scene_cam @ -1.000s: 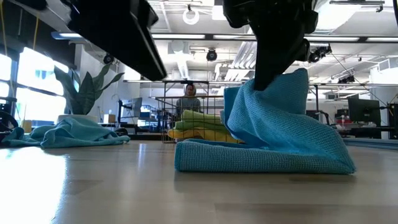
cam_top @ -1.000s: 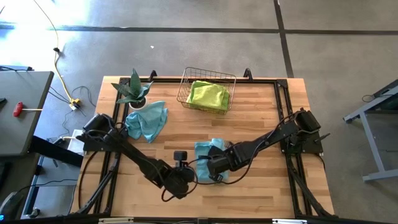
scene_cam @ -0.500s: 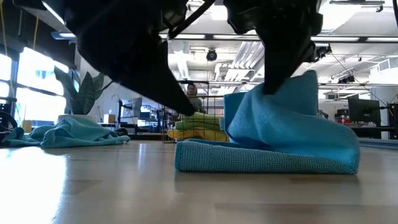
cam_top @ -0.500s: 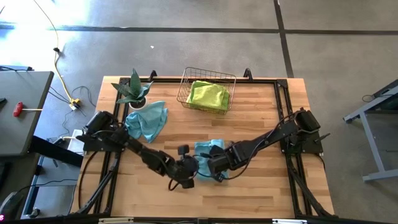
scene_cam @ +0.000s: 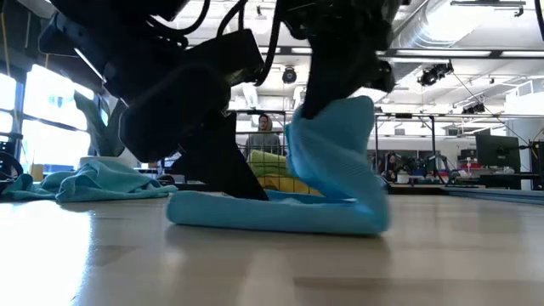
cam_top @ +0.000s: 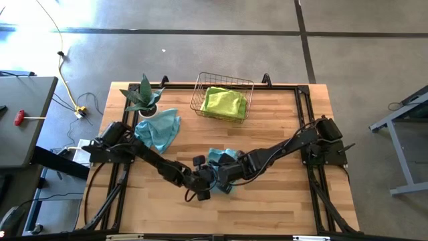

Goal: Fold microfiber towels
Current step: Fold the bottom blue microfiber towel

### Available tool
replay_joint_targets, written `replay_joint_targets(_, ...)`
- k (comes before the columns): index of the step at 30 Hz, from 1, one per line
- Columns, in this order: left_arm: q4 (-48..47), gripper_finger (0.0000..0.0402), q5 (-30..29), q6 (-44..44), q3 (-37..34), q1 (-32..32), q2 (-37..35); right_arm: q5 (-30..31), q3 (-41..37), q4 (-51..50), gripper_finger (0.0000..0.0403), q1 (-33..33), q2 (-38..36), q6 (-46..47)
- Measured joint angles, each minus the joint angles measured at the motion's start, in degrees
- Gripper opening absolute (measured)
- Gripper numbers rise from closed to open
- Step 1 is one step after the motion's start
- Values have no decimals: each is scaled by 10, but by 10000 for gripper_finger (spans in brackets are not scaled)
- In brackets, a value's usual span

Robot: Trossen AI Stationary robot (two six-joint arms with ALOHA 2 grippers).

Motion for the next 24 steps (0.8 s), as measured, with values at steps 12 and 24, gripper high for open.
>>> replay_joint_targets(12, -39, 115, 2, -14, 1, 2, 4, 27, 0, 97, 1, -21, 47, -54)
replay_joint_targets(24, -39, 115, -9, -26, 2, -13, 13, 25, 0, 136, 29, -37, 61, -128)
